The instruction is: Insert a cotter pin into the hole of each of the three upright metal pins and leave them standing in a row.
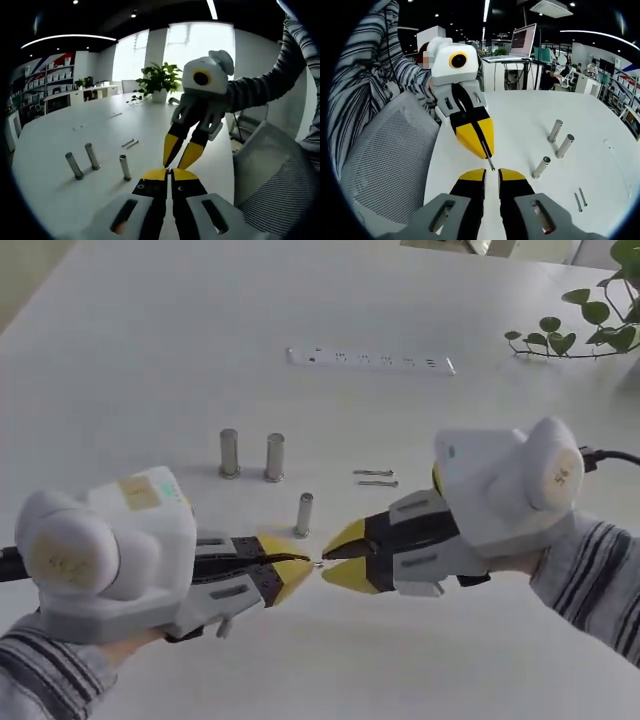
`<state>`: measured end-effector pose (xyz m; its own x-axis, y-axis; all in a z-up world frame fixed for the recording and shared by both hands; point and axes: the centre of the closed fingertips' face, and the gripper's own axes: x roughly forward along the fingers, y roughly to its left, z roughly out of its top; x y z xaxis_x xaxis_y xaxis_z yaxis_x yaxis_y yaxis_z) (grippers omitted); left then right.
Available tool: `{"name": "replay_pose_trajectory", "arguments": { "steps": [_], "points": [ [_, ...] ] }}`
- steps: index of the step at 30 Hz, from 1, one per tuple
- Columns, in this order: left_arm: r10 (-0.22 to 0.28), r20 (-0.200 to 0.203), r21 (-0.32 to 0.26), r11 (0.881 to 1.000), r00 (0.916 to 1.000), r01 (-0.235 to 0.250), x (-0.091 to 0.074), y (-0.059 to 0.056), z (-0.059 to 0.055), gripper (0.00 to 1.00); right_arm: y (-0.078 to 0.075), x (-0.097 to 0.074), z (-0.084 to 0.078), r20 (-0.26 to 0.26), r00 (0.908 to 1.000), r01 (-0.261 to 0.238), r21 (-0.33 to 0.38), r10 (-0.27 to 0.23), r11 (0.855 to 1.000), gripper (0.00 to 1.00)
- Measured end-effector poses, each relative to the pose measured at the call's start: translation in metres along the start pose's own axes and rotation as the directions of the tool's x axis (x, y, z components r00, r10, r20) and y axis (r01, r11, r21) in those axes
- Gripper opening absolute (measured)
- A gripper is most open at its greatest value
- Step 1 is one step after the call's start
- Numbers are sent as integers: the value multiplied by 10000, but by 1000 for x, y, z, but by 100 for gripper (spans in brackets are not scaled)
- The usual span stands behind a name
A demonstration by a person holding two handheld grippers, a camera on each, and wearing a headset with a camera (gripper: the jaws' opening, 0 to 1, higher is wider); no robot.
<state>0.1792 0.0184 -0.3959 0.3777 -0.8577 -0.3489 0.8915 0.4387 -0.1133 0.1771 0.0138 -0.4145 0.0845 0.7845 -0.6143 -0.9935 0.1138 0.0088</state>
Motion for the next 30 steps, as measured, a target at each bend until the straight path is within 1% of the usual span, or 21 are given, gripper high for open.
{"name": "replay_pose_trajectory", "arguments": {
  "steps": [2,4,9,13,16,22,26,28,30],
  "points": [
    [-168,130,-15,9999,9998,168,0,-2,3,0,1,0,0,-10,10000,-36,-30,36,10000,4],
    [-277,179,22,9996,9995,277,0,-4,4,0,1,0,2,53,10000,-48,-52,48,10000,3],
    [-375,380,-109,9992,9986,379,-1,-7,7,0,3,1,5,86,9998,-172,-270,174,9995,0],
    [-321,399,-174,9993,9987,328,-2,-7,6,0,5,1,6,61,9997,-226,-443,229,9988,0],
    [-310,378,-241,9992,9988,320,-2,-7,4,0,5,0,6,5,9998,-180,-625,180,9979,0],
    [-261,358,-337,9991,9990,273,-3,-7,2,0,5,0,7,-187,9998,-142,-1156,121,9932,0],
    [-165,321,-170,9997,9993,171,-2,-6,1,0,4,1,6,-379,9993,-122,-1749,56,9845,0],
    [-119,308,-167,9998,9995,124,-1,-6,0,0,4,1,5,-464,9989,-132,-1836,48,9829,0],
    [105,361,-25,9999,9993,-105,-1,-2,0,0,3,1,5,-529,9986,-148,-1967,44,9804,0]
  ]
}}
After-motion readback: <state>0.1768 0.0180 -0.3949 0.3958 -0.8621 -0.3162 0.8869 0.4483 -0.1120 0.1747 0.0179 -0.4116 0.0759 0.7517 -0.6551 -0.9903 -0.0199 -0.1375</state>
